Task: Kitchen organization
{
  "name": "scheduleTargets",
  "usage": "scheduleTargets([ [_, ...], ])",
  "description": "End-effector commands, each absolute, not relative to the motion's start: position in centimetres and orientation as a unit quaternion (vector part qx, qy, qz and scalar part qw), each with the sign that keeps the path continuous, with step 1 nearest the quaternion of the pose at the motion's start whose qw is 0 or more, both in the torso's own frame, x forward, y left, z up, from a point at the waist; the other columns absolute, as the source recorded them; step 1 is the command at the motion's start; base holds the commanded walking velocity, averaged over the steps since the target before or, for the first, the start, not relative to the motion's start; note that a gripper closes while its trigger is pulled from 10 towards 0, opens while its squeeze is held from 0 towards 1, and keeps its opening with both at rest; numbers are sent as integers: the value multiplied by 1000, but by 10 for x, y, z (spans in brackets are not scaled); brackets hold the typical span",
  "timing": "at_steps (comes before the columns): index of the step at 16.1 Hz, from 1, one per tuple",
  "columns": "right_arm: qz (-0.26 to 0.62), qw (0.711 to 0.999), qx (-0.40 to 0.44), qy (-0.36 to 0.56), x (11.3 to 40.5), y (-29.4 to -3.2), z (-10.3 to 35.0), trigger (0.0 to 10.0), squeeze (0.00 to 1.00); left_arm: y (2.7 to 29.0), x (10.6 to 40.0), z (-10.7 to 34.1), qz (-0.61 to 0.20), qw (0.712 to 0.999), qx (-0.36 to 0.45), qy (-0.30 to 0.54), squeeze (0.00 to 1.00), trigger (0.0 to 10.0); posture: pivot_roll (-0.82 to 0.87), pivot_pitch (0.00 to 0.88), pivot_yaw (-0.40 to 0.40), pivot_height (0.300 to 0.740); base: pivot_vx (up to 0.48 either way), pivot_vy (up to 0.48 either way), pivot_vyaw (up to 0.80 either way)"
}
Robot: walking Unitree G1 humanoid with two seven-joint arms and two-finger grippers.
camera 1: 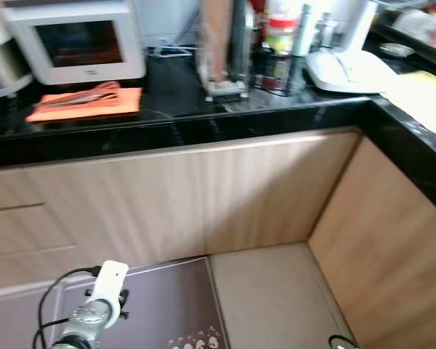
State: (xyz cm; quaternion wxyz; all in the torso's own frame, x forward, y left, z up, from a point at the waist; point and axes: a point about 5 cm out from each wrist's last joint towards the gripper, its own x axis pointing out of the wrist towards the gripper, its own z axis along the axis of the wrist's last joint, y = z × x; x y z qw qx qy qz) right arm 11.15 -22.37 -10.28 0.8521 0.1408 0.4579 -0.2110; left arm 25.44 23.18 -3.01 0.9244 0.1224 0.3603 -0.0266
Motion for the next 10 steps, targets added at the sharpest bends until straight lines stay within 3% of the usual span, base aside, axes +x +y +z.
scheduleTargets([
  [1,-222,849,143,458,112,-229,-102,10000,0,232,252,-32,-23,922,117,367,0,10000,161,0,-3,740,0,0,-656],
  [5,-224,846,138,463,110,-232,-102,10000,0,237,246,-35,-1,921,120,372,0,10000,169,0,-22,740,0,0,-655],
  [7,-221,846,135,466,109,-233,-102,10000,0,238,246,-35,3,920,124,371,0,10000,178,0,-36,740,0,-480,-653],
  [10,-219,847,132,467,108,-235,-102,10000,0,236,244,-37,9,920,110,376,0,10000,174,0,-48,740,0,0,-654],
])
